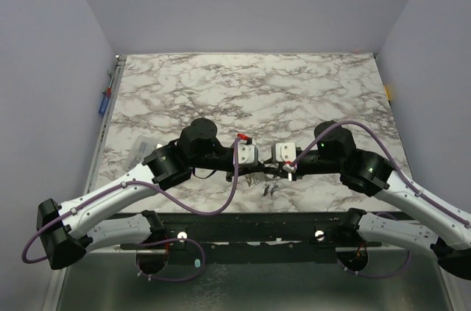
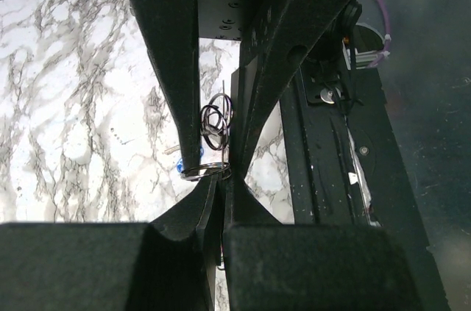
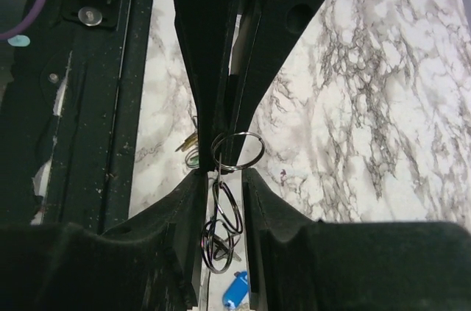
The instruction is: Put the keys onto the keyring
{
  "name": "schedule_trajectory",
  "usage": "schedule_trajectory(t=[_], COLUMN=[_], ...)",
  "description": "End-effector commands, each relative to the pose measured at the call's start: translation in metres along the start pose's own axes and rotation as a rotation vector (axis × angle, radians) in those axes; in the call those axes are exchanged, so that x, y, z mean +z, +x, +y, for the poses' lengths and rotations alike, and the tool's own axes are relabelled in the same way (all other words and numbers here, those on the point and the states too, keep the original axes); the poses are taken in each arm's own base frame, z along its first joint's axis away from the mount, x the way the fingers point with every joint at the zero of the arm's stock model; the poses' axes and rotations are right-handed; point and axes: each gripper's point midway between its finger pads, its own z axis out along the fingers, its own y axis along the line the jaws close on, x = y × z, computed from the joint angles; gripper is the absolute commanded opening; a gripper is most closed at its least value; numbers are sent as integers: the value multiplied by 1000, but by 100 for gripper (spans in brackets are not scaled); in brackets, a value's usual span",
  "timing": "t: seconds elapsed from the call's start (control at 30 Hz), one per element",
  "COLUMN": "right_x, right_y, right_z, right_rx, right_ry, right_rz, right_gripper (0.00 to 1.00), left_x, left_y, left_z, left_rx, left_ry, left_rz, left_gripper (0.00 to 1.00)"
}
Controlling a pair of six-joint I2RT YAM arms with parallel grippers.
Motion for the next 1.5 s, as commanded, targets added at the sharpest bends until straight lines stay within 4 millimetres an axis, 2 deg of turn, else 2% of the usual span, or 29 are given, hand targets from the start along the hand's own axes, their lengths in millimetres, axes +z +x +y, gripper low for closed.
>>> schedule_trajectory(t=[0.0, 0.1, 0.17, 0.23, 0.43, 0.57, 0.87, 1.07, 1.27, 1.47], right_x=[4, 4, 3, 3, -2, -7, -17, -22, -28, -34], right_y=[-15, -13, -10, -8, -11, -14, -19, -28, -33, -39], right_z=[-4, -3, -2, -1, 0, 2, 14, 27, 34, 51], right_rx=[-17, -26, -28, -30, -40, -44, -19, 10, 29, 51], right_ry=[0, -11, -14, -17, -17, -19, -48, -107, -134, -222], right_rz=[-67, -57, -42, -33, -38, -41, -60, -97, -110, -124], right_gripper=[25, 8, 2, 1, 1, 1, 1, 1, 1, 1], left_x=[1, 0, -2, -3, -9, -17, -37, -48, -42, -25], left_y=[-17, -17, -17, -15, -8, -4, 0, -10, -21, -16], left_z=[-4, -3, -3, -2, -5, -8, -12, -6, -12, -20], left_rx=[44, 46, 49, 50, 68, 92, 135, 280, 360, 458], left_ry=[35, 27, 21, 13, 11, 12, 18, -9, 58, 148], left_rz=[-44, -43, -41, -37, -7, 33, 131, 125, 85, 85], left_gripper=[0, 0, 0, 4, 36, 44, 45, 43, 42, 38])
